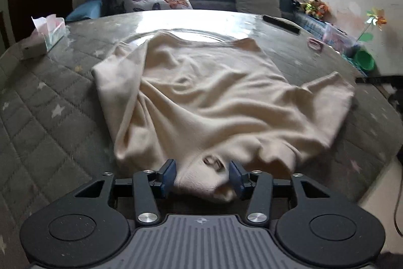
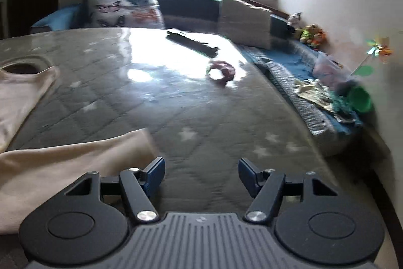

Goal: Fold clothes

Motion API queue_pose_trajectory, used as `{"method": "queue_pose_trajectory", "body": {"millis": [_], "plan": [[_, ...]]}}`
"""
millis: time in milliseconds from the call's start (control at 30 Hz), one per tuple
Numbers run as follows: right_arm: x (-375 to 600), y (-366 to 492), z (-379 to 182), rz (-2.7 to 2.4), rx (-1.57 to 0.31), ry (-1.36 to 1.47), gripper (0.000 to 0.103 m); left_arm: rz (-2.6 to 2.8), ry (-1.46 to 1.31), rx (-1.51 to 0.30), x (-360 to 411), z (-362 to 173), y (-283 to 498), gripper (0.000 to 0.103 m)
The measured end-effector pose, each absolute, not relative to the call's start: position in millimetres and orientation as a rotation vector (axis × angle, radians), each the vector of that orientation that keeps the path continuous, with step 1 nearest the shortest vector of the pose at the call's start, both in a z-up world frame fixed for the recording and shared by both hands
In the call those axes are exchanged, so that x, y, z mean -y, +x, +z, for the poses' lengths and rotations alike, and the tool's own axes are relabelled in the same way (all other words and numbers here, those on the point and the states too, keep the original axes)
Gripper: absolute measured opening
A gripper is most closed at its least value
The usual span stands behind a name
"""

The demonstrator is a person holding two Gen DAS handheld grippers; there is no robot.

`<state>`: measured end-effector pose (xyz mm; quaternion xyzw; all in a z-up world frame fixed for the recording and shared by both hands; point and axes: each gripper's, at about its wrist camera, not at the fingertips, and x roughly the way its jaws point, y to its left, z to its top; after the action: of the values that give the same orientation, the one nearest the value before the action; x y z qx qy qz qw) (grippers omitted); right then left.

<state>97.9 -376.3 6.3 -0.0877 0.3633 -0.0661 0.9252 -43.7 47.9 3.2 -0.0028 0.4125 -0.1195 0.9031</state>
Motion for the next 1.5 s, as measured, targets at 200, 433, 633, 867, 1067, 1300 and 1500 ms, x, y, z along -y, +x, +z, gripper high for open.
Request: {"method": "queue_pose_trajectory", "body": {"millis": [200,433,633,867,1067,1300,1500], "plan": [[339.1,84.7,27.6,0.115,-0.715,-0.127,0.066,-0.316,0.013,-0.809,-40.6,24.8,-48.3,0.052],[271.4,111.3,21.3,0.323,-0.752,-0.129,0.064,-0.131,-0.009,-0.733,-61.2,40.3,19.1,0.052],[242.5,144.8,8.0,0.367,-0.801,-0.110,0.059,0.002,0.010,-0.764,-72.5,22.6,102.7,0.054],[226.3,183.7,-5.5,0.374,-0.829,-0.089,0.055,0.058,0.114,-0.802,-77.5,-2.7,148.9,0.043],[222.0,208.2,-14.8,0.357,-0.842,-0.070,0.049,0.131,-0.014,-0.747,-124.8,10.1,135.5,0.008],[217.8,219.7,-21.4,0.336,-0.831,-0.081,0.046,0.411,-0.168,-0.687,-207.2,27.2,75.4,0.012],[212.1,224.8,-22.1,0.328,-0.821,-0.091,0.045,0.492,-0.185,-0.720,-226.2,27.3,43.5,0.050]]}}
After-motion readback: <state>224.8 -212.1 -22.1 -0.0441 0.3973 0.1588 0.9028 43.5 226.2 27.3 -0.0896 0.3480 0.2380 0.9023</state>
